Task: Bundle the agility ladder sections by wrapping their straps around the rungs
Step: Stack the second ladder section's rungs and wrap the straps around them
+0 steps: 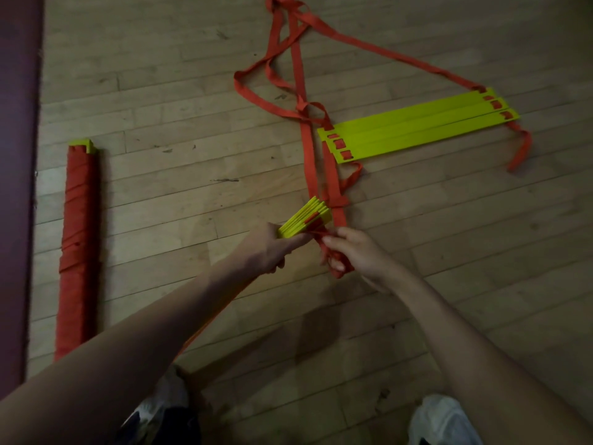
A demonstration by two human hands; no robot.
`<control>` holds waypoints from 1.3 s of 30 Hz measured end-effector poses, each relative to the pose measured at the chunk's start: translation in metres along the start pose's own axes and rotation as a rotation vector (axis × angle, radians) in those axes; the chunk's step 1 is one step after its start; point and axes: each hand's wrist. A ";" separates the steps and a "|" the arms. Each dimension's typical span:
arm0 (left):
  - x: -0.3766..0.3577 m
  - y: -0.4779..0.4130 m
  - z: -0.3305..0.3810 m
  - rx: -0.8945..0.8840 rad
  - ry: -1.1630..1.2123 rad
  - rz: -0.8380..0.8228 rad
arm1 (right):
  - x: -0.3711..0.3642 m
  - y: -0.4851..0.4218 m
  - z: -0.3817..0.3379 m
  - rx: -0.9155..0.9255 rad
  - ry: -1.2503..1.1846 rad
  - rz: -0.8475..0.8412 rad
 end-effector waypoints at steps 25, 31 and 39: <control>0.035 0.000 -0.005 0.191 0.498 -0.438 | -0.002 0.003 -0.003 -0.133 -0.044 0.207; 0.033 -0.006 0.001 0.177 0.358 -0.457 | -0.003 0.001 0.000 -0.121 -0.050 0.186; 0.026 0.002 0.002 0.139 0.568 -0.540 | -0.003 0.006 0.003 -0.110 -0.039 0.047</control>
Point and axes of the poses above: each hand's wrist, its own y-axis away from the middle knuckle, its own x-axis out of the back of the hand, z = x × y, and after that the axes turned 11 degrees about -x, right-handed
